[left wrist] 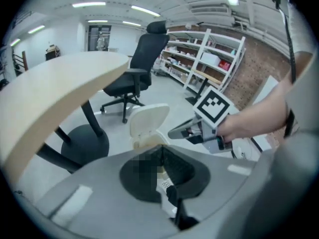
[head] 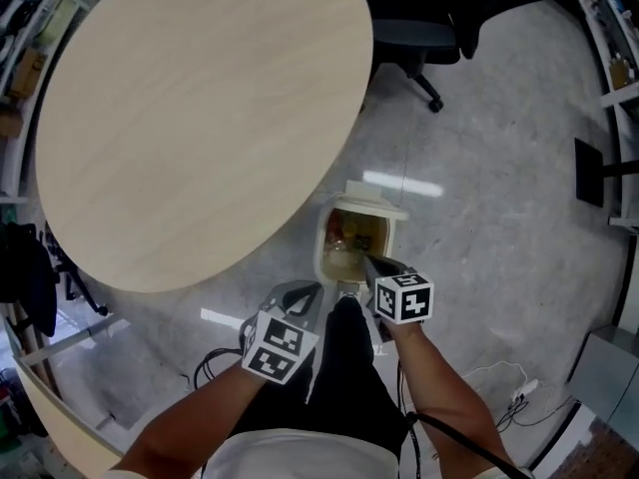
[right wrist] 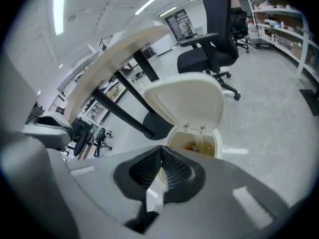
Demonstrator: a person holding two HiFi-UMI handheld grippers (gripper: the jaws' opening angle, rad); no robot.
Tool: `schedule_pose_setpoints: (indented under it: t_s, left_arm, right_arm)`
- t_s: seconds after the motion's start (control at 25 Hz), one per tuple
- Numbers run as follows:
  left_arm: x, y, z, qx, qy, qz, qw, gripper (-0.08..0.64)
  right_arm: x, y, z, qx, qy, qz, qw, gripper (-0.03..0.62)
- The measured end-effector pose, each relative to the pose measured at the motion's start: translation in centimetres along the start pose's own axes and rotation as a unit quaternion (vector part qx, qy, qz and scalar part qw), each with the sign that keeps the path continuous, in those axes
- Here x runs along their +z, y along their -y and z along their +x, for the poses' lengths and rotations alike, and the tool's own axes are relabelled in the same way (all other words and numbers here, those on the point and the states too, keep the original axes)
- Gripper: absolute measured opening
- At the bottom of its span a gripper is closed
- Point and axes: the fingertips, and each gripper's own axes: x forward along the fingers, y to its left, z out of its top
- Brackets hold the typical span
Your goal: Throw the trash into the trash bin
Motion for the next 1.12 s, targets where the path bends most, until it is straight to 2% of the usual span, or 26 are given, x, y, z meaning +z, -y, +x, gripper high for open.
schedule_pose_setpoints:
  t_s: [0.32,0.56,0.76,0.84,1.12]
  left_arm:
    - [5.6,0.9,-8.7,0.001,0.084,0.049,0.9952,0.009]
    - [9.9,2.7,-15.2,-0.014,0.165,0.072,0.9836,0.009]
    - [11.9,3.9,-19.9,-0.022,0.214,0.109,0.9706,0.009]
    - [12.5,3.9,-21.3,-0.021,0.229,0.110,0.9669,0.009]
    - [12.0,4.5,-23.6,-0.032,0.251,0.106,0.9616,0.009]
  right_arm:
    - [5.1,-7.2,-10.8,0.011,0.097,-0.052,0.994,0.003]
    - [8.1,-11.9,-19.1,0.003,0.188,-0.042,0.981,0.003]
    - [8.6,-16.1,-24.7,-0.003,0.244,-0.049,0.969,0.003]
    - [8.2,-17.2,-26.6,-0.014,0.259,-0.058,0.964,0.003]
    - [6.6,-19.0,-30.6,-0.042,0.292,-0.057,0.954,0.003]
